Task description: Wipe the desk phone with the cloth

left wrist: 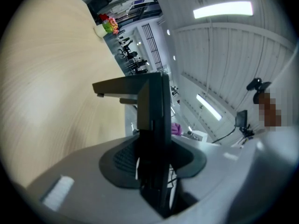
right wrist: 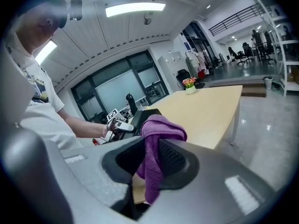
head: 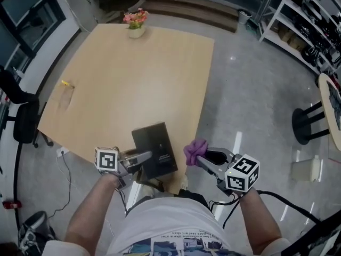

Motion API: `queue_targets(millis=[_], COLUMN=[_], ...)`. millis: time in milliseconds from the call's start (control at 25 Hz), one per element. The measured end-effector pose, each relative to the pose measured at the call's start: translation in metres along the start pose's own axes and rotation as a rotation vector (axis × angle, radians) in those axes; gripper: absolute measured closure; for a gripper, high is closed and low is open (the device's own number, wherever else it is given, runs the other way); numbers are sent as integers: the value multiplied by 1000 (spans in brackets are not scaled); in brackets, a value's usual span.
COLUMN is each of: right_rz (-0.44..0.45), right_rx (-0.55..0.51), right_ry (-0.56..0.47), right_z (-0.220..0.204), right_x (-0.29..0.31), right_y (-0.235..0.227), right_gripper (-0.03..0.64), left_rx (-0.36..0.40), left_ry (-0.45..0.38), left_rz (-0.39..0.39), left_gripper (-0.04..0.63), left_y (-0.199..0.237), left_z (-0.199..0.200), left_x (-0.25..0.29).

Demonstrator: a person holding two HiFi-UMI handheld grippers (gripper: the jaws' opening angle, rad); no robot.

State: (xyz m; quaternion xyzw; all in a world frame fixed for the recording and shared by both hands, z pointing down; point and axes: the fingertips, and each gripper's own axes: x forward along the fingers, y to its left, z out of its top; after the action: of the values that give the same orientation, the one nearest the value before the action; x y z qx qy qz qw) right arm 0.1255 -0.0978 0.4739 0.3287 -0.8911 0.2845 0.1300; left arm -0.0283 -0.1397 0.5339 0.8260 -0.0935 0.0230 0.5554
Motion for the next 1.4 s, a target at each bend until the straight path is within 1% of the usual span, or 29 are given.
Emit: queue_targets(millis=[80, 200, 280, 520, 800, 960, 1120, 1240, 1320, 1400], right_rz=[-7, -15, -25, -47, -36, -19, 7, 25, 38, 53], right_rx=[6, 3, -4, 2, 11, -7, -20, -33, -38, -43], right_ry=[7, 26, 46, 89, 107, 106, 103, 101, 98, 98], right_z=[-2, -2, -2, -8, -14, -12, -9, -8, -8, -8], right_x=[0, -1, -7, -19, -20, -16, -8, -4, -4, -3], right_y=[-1, -1, -3, -8, -8, -8, -7, -6, -6, -5], right_gripper=[528, 528, 528, 528, 528, 528, 528, 528, 528, 528], left_rx=[-7, 19, 23, 25, 27, 34, 42, 86, 117, 132], left_ry=[8, 30, 47, 105, 125, 146, 186, 204, 213, 214], left_rz=[6, 39, 60, 86, 45, 71, 158, 244, 312, 372], left_gripper=[414, 414, 414, 414, 413, 410, 390, 374, 348, 316], left_y=[15, 43, 60, 94, 93, 97, 107, 110, 111, 110], left_z=[0, -1, -2, -8, -8, -10, -13, -11, -9, -8], left_x=[6, 11, 18, 31, 31, 29, 25, 21, 19, 17])
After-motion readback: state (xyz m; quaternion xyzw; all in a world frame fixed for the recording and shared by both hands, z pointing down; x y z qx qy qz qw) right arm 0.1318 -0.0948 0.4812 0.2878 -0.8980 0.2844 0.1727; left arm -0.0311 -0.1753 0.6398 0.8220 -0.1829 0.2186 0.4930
